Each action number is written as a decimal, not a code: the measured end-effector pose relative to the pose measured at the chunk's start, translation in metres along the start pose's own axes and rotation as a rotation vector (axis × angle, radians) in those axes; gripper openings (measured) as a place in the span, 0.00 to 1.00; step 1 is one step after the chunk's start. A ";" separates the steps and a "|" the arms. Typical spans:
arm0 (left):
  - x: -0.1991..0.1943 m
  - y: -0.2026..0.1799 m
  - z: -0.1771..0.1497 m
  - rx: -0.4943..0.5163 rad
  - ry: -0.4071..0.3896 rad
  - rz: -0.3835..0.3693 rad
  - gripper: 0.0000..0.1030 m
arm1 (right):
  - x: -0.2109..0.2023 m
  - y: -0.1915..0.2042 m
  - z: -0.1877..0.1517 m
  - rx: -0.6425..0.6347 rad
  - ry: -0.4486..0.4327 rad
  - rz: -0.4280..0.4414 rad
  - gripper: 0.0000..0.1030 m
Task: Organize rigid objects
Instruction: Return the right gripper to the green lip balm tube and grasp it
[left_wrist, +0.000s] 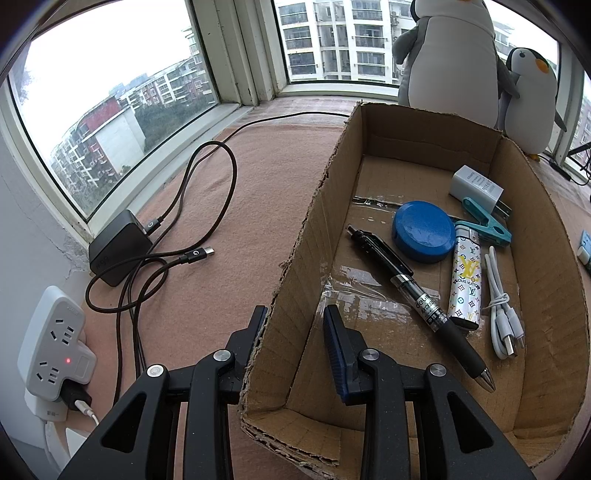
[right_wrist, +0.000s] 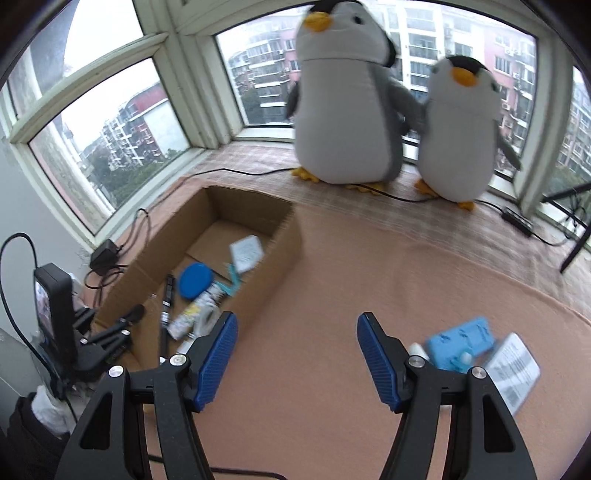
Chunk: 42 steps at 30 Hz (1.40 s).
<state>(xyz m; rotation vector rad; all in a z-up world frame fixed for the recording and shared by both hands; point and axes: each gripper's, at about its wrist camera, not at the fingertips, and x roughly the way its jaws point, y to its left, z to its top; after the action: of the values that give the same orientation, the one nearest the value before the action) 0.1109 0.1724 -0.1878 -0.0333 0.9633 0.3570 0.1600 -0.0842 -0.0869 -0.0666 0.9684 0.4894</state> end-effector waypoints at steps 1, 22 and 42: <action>0.000 0.000 0.000 0.000 0.000 0.000 0.32 | -0.001 -0.009 -0.004 0.007 0.006 -0.013 0.60; 0.000 0.000 0.000 0.000 0.000 0.001 0.32 | 0.027 -0.087 -0.039 0.023 0.155 -0.114 0.38; 0.000 -0.001 0.000 0.000 -0.001 0.001 0.32 | 0.048 -0.089 -0.040 0.028 0.235 -0.126 0.25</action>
<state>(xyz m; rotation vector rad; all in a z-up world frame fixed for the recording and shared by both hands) 0.1114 0.1716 -0.1880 -0.0326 0.9628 0.3577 0.1900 -0.1565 -0.1629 -0.1618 1.1931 0.3562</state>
